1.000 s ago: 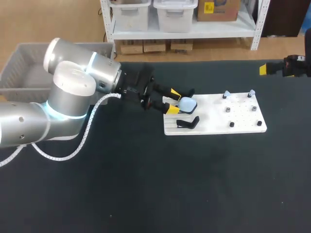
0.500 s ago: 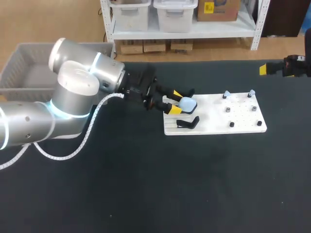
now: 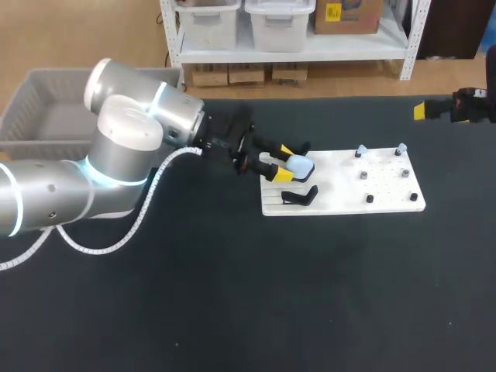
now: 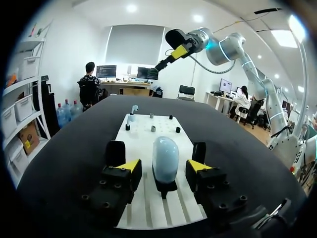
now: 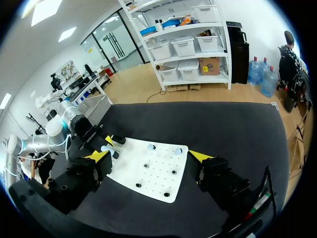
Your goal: Pick up each earbud case from the left stands, insert the matching earbuds, close the lid, and place the case in the box.
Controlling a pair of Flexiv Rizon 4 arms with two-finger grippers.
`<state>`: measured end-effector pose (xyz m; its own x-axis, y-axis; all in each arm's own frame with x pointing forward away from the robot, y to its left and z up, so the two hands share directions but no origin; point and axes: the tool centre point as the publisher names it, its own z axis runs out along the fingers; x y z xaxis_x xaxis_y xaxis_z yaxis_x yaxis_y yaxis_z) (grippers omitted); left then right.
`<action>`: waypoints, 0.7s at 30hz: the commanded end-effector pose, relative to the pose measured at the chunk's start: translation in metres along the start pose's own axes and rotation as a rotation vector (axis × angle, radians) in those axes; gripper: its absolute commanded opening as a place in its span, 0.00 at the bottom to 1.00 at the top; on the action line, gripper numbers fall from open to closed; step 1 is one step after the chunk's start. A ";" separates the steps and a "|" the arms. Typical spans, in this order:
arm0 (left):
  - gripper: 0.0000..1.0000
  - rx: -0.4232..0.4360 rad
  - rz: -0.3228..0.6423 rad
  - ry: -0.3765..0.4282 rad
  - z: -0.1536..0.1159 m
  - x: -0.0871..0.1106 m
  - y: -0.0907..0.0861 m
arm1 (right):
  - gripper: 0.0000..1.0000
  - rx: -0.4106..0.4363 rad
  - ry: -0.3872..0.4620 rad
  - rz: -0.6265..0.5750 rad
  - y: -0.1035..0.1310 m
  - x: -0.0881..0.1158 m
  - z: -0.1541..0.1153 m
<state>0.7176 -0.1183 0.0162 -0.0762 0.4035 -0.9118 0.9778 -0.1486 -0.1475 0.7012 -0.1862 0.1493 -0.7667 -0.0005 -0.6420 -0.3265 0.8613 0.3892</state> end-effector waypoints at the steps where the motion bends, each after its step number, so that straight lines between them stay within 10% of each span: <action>1: 0.53 0.009 -0.003 0.001 0.003 0.001 0.004 | 1.00 0.001 0.000 0.000 0.000 0.000 0.000; 21: 0.45 0.014 -0.001 0.005 0.008 0.000 0.003 | 1.00 0.001 0.000 0.000 0.000 0.000 0.000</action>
<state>0.7168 -0.1243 0.0129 -0.0760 0.4042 -0.9115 0.9755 -0.1590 -0.1518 0.7012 -0.1862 0.1493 -0.7667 -0.0005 -0.6420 -0.3265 0.8613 0.3892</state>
